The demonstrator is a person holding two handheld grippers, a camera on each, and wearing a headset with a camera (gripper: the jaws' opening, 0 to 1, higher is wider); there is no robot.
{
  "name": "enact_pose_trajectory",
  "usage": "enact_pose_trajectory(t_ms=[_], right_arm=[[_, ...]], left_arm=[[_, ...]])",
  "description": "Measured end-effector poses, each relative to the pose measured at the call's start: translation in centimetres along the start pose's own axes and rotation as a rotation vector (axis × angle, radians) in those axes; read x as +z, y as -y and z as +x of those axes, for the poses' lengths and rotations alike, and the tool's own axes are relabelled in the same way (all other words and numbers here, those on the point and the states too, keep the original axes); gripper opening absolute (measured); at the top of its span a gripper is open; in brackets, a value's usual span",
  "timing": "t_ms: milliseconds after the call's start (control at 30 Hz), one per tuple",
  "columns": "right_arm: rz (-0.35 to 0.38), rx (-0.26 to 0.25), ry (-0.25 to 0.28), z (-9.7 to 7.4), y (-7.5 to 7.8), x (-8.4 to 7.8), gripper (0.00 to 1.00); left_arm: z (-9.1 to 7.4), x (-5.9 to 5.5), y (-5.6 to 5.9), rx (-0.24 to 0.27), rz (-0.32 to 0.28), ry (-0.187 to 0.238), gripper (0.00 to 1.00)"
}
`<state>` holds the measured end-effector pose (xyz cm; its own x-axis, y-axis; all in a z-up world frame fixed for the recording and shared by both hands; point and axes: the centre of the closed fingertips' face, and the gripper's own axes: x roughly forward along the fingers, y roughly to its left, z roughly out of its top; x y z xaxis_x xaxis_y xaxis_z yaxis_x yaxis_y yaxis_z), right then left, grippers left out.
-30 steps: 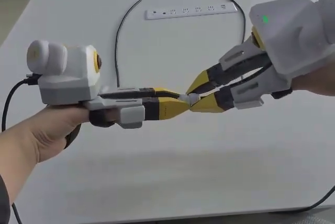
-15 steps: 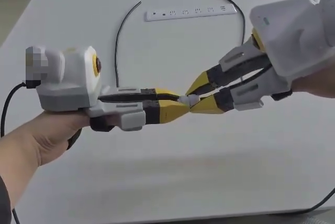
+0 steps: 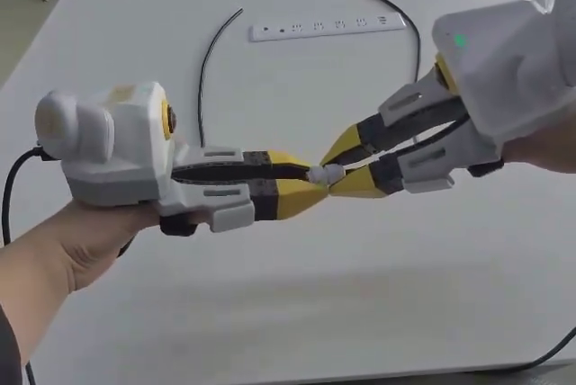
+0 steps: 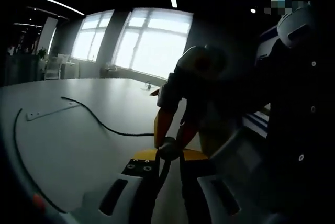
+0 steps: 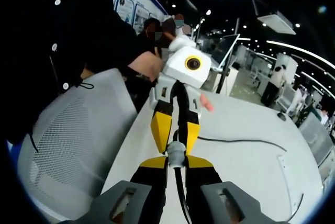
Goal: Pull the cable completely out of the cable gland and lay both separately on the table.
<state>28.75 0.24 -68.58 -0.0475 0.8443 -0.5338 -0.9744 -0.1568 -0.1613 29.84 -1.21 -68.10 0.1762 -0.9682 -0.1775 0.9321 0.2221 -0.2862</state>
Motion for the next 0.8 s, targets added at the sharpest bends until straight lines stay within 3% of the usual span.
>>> enact_pose_trajectory(t_ms=[367,800], right_arm=[[-0.027,-0.016,0.002,-0.13,0.13,0.25,0.08],[0.029,-0.009,0.016,-0.37,0.06,0.38,0.09]], left_arm=[[-0.06,0.19,-0.09,0.022,0.062,-0.023,0.15],[-0.02,0.38,-0.01,0.022,0.097,-0.038,0.15]])
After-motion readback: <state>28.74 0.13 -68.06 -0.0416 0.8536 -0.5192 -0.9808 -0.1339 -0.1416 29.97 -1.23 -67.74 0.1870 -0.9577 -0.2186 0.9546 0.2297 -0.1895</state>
